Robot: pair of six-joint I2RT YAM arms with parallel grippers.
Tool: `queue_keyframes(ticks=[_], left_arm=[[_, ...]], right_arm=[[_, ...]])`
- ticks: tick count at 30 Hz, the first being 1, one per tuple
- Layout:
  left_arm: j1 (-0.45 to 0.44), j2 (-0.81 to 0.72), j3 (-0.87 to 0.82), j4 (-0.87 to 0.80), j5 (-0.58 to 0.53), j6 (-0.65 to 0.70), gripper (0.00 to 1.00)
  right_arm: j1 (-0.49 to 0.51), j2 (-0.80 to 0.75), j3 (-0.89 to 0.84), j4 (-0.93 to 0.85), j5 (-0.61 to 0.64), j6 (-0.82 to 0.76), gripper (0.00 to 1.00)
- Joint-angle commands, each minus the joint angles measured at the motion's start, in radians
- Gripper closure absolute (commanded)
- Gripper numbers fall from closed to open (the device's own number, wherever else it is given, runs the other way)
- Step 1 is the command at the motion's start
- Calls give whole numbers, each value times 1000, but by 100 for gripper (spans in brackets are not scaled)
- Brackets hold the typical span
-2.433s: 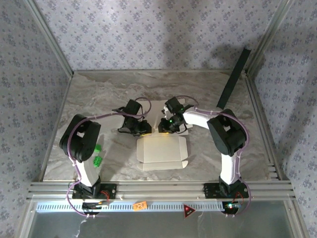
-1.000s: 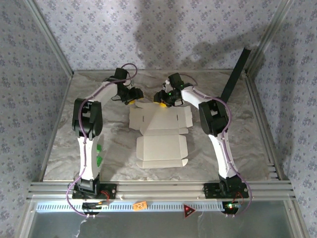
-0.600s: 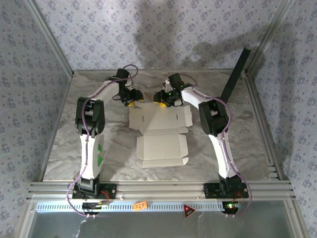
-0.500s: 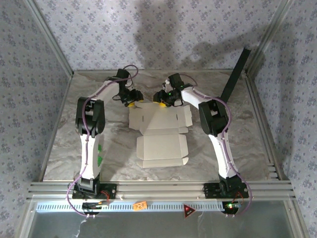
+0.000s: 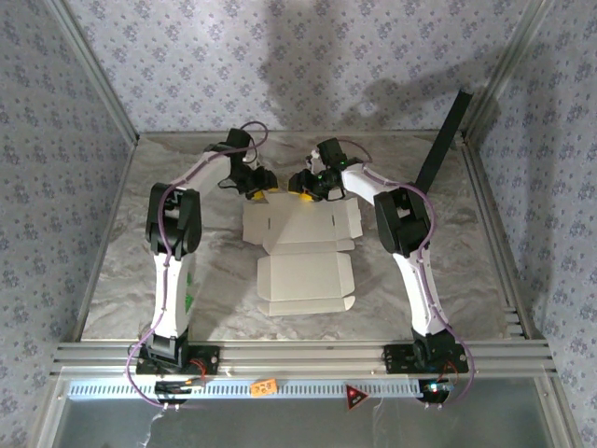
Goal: Fold the paper box
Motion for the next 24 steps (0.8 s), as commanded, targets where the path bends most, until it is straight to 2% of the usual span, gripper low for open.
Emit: queue_keyframes(ticks=[1, 12, 24], left_arm=[[-20, -9, 32, 22, 44, -13, 56], [-39, 82, 26, 95, 83, -58, 60], [-39, 110, -37, 131, 47, -67, 62]], right_arm=[[12, 21, -40, -62, 34, 1, 49], [9, 15, -57, -59, 33, 0, 49], [7, 5, -77, -48, 35, 6, 50]])
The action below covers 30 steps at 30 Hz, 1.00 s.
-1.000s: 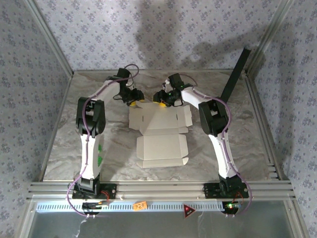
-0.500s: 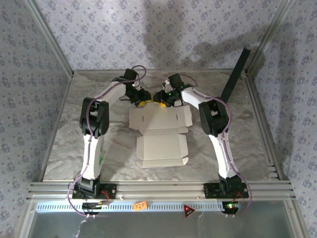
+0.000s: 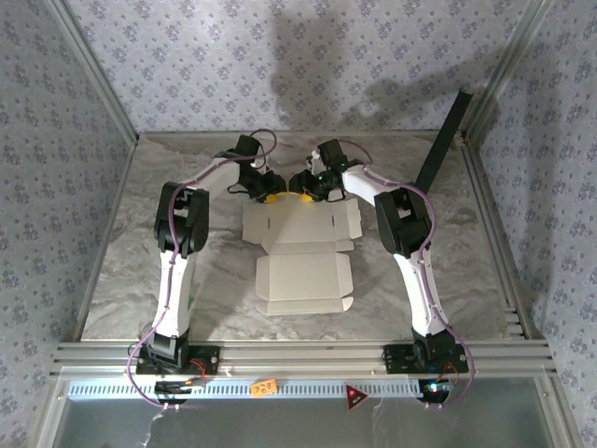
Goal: Fold the paper box
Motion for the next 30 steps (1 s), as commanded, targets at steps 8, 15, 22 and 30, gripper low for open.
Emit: queue_keyframes(ticks=[8, 15, 22, 30], left_arm=[[10, -105, 3, -60, -92, 54, 61], [26, -295, -25, -131, -186, 147, 55], [78, -428, -206, -102, -194, 221, 47], [140, -458, -419, 18, -154, 264, 42]], right_arm=[[-6, -41, -35, -110, 30, -6, 52], [-15, -154, -47, -137, 35, -26, 52], [-12, -293, -141, -148, 37, -47, 52], [-10, -475, -350, -122, 60, -67, 50]])
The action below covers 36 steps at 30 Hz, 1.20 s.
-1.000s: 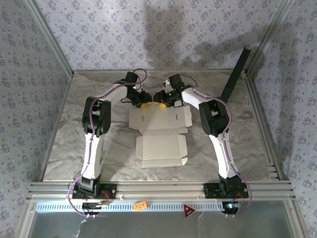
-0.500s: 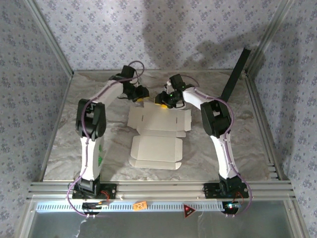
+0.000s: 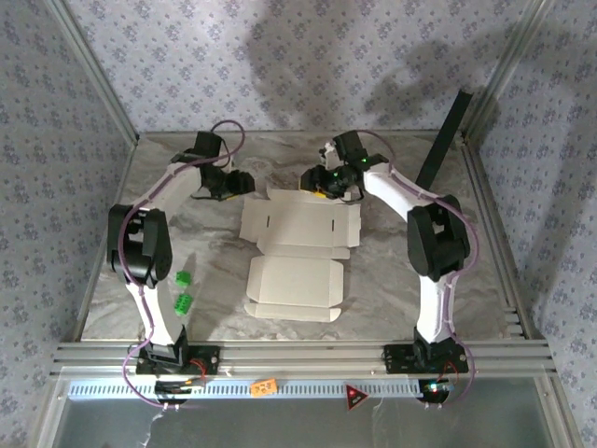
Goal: Fold the paper box
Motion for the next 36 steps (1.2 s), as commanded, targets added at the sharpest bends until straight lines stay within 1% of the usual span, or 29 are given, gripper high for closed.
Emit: queue_keyframes(ticks=[1, 5, 9, 13, 17, 20, 26, 27, 29, 32, 36], left_arm=[[17, 0, -46, 55, 21, 40, 42], [31, 44, -76, 74, 47, 55, 42], [34, 95, -86, 109, 124, 61, 44], [34, 136, -86, 134, 165, 65, 49], [34, 150, -98, 164, 195, 73, 52], [34, 146, -113, 181, 207, 79, 60], [35, 105, -158, 222, 219, 88, 79], [36, 96, -166, 234, 233, 88, 81], [36, 73, -182, 255, 260, 91, 84], [36, 17, -211, 288, 287, 97, 85], [36, -83, -233, 311, 351, 118, 88]], right_arm=[[1, -75, -90, -6, 25, -21, 50], [5, -145, -191, 15, 42, -17, 50], [7, -191, -275, 44, 50, -6, 50], [7, -215, -325, 70, 52, 9, 50], [9, -236, -350, 76, 62, 11, 50], [5, -248, -363, 72, 71, 8, 50], [-3, -289, -363, 61, 85, -2, 50], [-4, -302, -396, 65, 82, -8, 50], [-5, -340, -403, 60, 87, -20, 49], [-14, -409, -410, 34, 102, -50, 49], [-34, -517, -406, -32, 126, -131, 47]])
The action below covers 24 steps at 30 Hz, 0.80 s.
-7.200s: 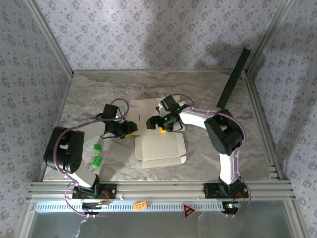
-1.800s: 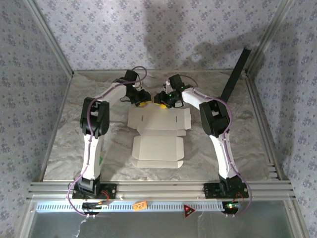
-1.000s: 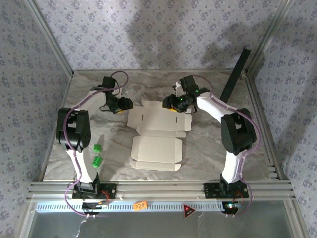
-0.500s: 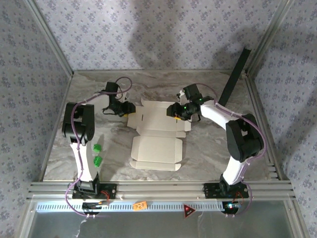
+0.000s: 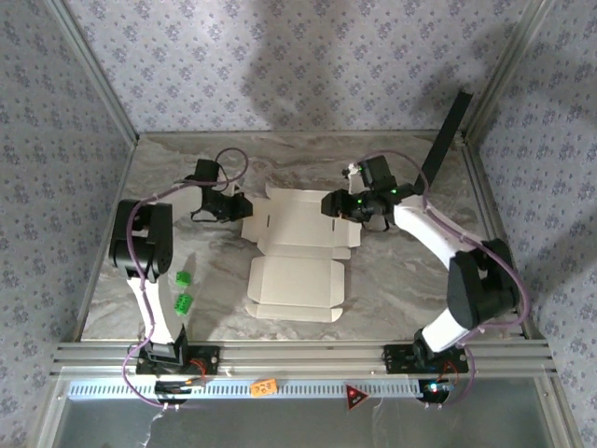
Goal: Fold the paper box
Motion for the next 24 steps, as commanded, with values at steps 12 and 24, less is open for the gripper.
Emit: queue_keyframes(ticks=[12, 24], left_arm=[[-14, -453, -42, 85, 290, 113, 96], [-16, -712, 4, -201, 559, 398, 100]], right_arm=[[-63, -327, 143, -311, 33, -360, 42], [-29, -395, 399, -522, -85, -658, 39]])
